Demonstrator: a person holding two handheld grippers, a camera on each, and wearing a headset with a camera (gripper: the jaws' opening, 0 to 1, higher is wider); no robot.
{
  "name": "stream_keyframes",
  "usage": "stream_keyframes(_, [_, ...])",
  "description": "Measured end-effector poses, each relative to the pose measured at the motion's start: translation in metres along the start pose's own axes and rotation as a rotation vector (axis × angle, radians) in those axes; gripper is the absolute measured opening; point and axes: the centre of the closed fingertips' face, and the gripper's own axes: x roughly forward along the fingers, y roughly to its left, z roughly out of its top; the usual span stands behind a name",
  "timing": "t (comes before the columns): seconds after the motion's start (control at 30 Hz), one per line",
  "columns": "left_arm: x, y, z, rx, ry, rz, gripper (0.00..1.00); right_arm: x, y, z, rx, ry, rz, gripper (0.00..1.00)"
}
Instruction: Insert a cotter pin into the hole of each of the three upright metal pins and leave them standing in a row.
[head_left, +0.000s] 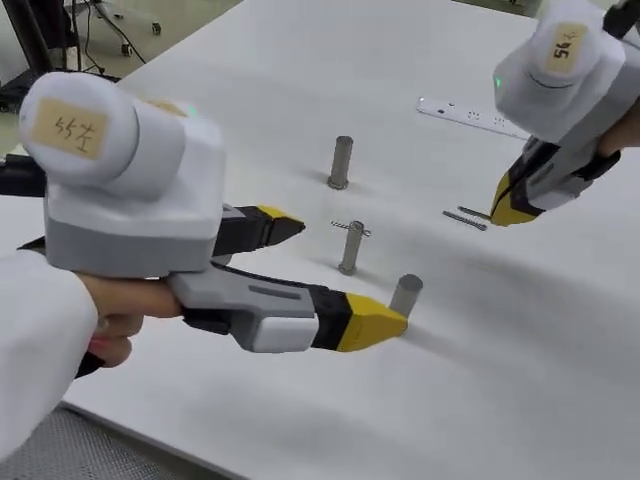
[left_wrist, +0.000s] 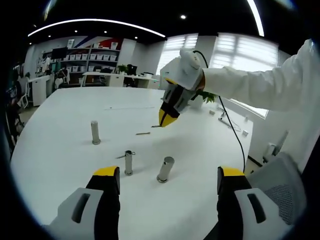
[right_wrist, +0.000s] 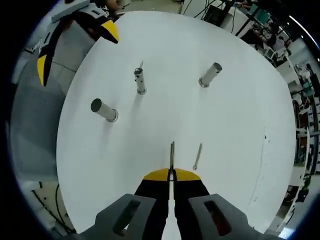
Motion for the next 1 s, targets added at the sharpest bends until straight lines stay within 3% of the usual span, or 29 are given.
stream_keyframes(0.2, [0.002, -0.003, 0.004, -0.012, -0.016, -0.006, 0.75, -0.02, 0.018, 0.013, -0.019, -0.079, -0.069, 0.0])
stream_keyframes(0.33, [0.004, -0.005, 0.011, -0.034, -0.037, -0.021, 0.72, -0.029, 0.019, 0.021, -0.025, -0.137, -0.12, 0.0])
stream_keyframes(0.43, [0.006, -0.006, 0.015, -0.04, -0.043, -0.031, 0.65, -0.037, 0.025, 0.028, -0.056, -0.178, -0.154, 0.0])
stream_keyframes(0.63, [0.011, -0.011, 0.026, -0.093, -0.076, -0.048, 0.6, -0.05, 0.04, 0.042, -0.055, -0.254, -0.213, 0.0])
stream_keyframes(0.77, [0.014, -0.011, 0.031, -0.097, -0.085, -0.051, 0.53, -0.058, 0.047, 0.051, -0.055, -0.306, -0.246, 0.0])
stream_keyframes(0.87, [0.017, -0.013, 0.032, -0.093, -0.074, -0.058, 0.52, -0.06, 0.053, 0.055, -0.066, -0.314, -0.27, 0.0])
stream_keyframes(1.0, [0.022, -0.021, 0.032, -0.108, -0.067, -0.077, 0.49, -0.058, 0.068, 0.061, -0.092, -0.33, -0.266, 0.0])
